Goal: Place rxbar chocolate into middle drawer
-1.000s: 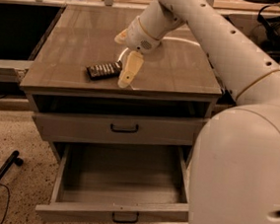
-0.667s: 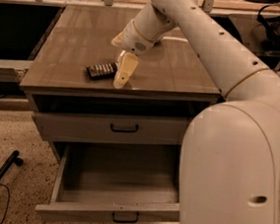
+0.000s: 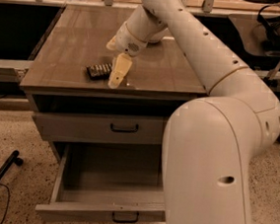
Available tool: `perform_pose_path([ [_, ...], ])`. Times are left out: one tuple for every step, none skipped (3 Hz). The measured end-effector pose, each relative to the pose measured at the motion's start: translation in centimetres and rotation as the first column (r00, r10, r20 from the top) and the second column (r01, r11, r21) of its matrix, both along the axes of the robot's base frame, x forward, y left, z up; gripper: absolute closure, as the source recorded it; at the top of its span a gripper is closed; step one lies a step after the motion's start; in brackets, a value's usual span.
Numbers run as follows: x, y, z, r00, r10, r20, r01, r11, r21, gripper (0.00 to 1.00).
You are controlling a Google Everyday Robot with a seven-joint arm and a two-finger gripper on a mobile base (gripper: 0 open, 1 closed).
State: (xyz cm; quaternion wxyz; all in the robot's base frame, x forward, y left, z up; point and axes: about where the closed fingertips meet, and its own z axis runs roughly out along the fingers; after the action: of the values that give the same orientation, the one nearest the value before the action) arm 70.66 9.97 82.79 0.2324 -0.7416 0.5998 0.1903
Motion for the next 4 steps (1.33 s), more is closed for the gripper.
perform_pose_path([
  [0.1,0.4,-0.3,0.9999,0.002,-0.015,-0.002,1.000,-0.003,0.18],
  [0.2,0.7,-0.6,0.9994,0.008,-0.034,-0.008,1.000,-0.005,0.49],
  [0.2,0.8,-0.3,0.9992,0.011,-0.038,-0.012,1.000,-0.004,0.72],
  [0.0,0.7,0.5,0.9995,0.012,-0.030,-0.012,1.000,0.009,1.00],
])
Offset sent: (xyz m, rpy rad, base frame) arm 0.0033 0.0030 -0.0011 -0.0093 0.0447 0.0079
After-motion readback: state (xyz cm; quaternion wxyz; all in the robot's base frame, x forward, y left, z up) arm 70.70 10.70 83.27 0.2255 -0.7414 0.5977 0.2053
